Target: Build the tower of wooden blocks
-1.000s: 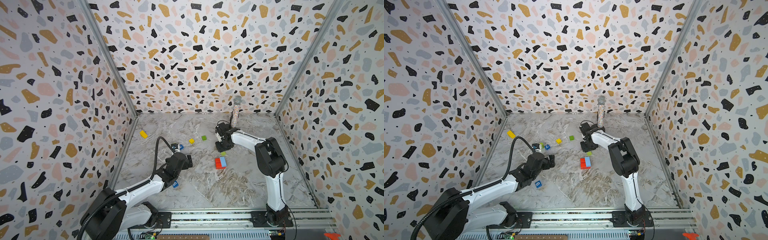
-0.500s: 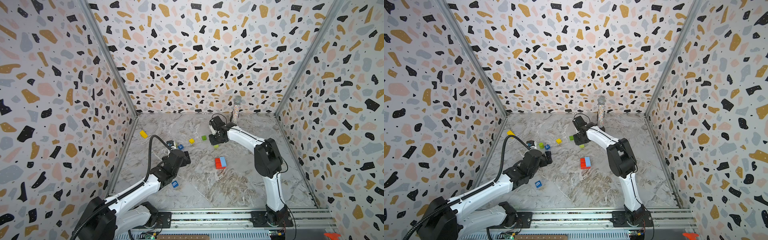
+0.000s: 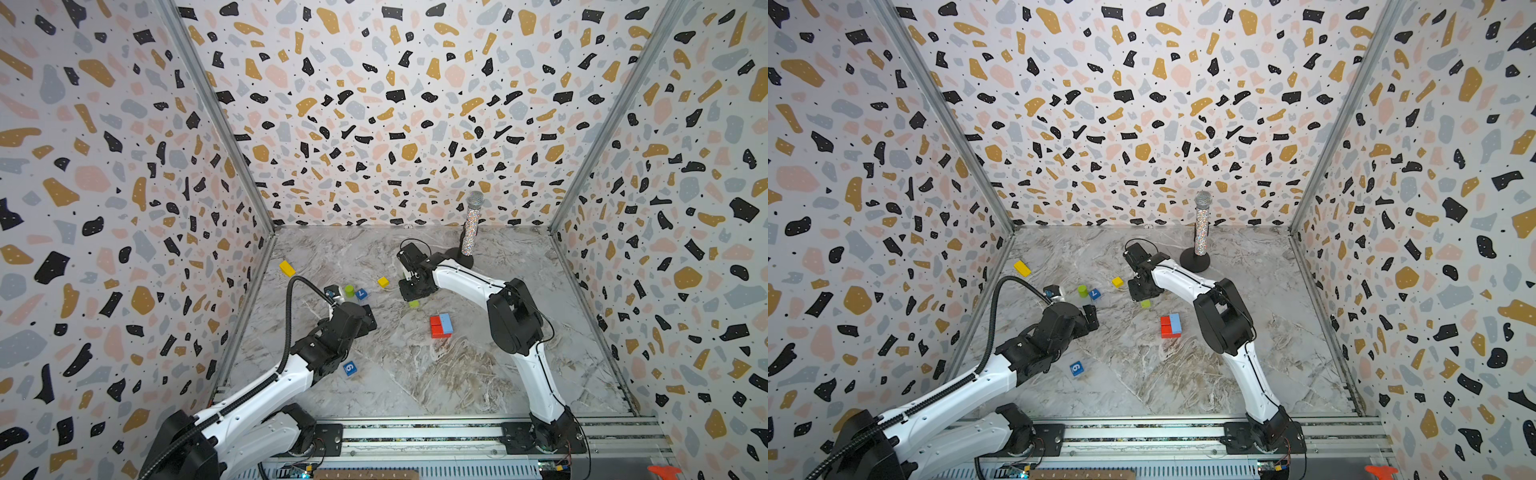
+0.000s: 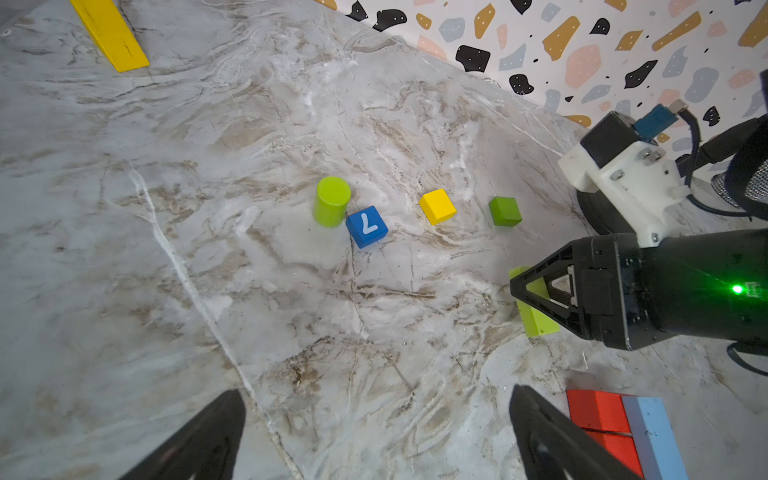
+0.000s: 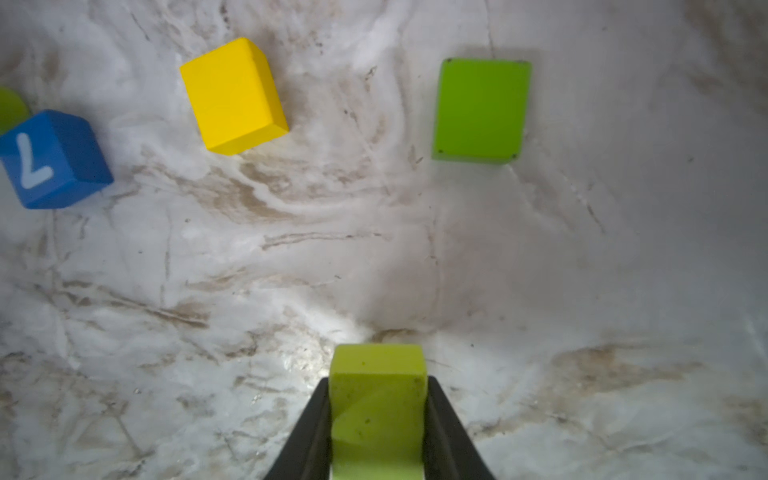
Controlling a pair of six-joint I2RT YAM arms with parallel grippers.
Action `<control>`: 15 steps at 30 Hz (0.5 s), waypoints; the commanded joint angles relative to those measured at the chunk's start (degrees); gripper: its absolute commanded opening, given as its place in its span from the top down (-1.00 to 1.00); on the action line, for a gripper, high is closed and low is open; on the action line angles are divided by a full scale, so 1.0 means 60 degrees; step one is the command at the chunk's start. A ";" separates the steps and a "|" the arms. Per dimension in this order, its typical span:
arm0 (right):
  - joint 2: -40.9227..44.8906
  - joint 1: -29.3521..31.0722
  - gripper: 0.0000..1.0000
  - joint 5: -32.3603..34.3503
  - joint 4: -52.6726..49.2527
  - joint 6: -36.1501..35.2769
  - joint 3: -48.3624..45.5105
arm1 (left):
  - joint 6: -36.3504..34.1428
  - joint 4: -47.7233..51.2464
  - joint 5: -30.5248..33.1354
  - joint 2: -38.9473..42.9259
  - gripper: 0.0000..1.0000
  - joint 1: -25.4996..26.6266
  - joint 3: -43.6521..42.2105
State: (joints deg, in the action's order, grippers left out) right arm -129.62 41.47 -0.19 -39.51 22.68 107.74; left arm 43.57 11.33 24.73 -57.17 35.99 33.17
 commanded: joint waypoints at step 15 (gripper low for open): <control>0.0672 -0.0064 0.06 0.0032 0.0513 0.0191 -0.0392 | -0.0523 0.0229 -0.0266 0.0107 -1.00 -0.0065 0.0110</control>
State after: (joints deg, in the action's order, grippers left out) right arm -129.60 41.41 -0.19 -36.71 23.77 105.16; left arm 41.30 12.93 23.16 -56.90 35.99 33.15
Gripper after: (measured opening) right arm 0.465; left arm 0.998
